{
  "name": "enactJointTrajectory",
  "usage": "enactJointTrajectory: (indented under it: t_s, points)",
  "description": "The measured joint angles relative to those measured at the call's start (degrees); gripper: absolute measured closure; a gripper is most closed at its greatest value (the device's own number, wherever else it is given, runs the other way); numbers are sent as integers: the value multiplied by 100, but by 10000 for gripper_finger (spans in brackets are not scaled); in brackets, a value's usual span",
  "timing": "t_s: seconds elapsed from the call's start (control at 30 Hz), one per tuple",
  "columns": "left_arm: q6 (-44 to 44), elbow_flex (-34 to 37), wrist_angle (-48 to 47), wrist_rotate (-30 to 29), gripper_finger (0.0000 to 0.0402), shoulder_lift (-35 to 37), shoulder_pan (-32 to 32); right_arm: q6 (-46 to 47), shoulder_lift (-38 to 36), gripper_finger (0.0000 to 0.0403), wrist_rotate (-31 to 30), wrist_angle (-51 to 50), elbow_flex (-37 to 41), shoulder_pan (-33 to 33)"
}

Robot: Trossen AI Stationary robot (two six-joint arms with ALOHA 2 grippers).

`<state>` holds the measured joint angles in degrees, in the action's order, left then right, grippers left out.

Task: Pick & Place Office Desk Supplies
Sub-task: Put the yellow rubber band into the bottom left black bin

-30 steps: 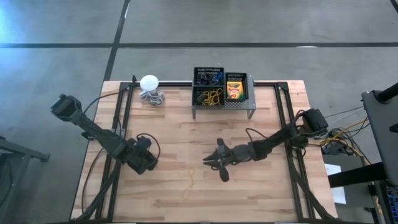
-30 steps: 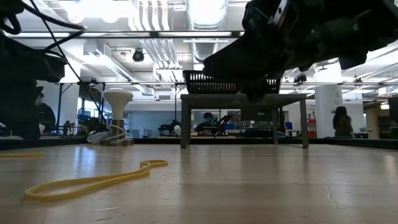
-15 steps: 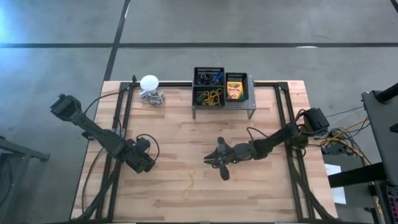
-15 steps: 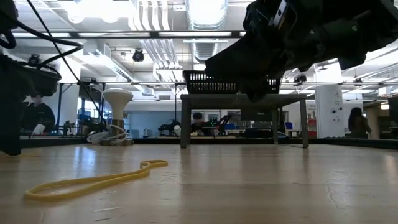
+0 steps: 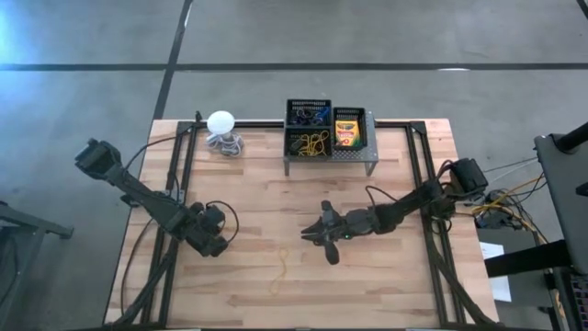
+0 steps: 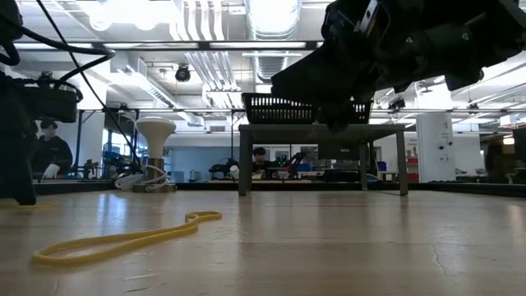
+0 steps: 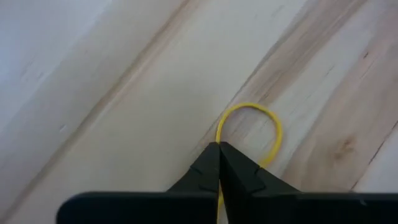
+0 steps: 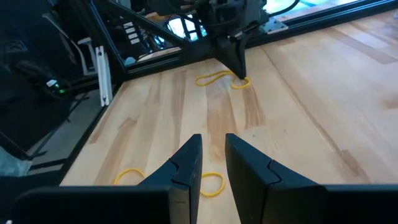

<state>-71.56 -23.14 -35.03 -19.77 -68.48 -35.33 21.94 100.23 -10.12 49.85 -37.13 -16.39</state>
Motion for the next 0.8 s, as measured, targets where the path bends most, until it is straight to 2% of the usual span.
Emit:
enactJointTrajectory:
  t_s: [0.2,0.37,0.5,0.63,0.8]
  points:
    - [249,-44,1028,-680,399,-11,5,-228,-554,335,-18,-228,89,-6]
    - [1233,-266,2269,-1368,400,-10,7,-274,-1545,335,-30,-1335,105,-11]
    - [1850,-686,2724,-2000,400,-8,157,-394,-2458,335,-40,-2250,103,-21]
    - [2819,-1326,2997,-2114,401,-72,683,-400,-3306,335,-126,-3089,104,-70]
    - [4390,-2438,3213,-1870,401,-501,1638,-290,-4038,335,-1124,-4115,151,-401]
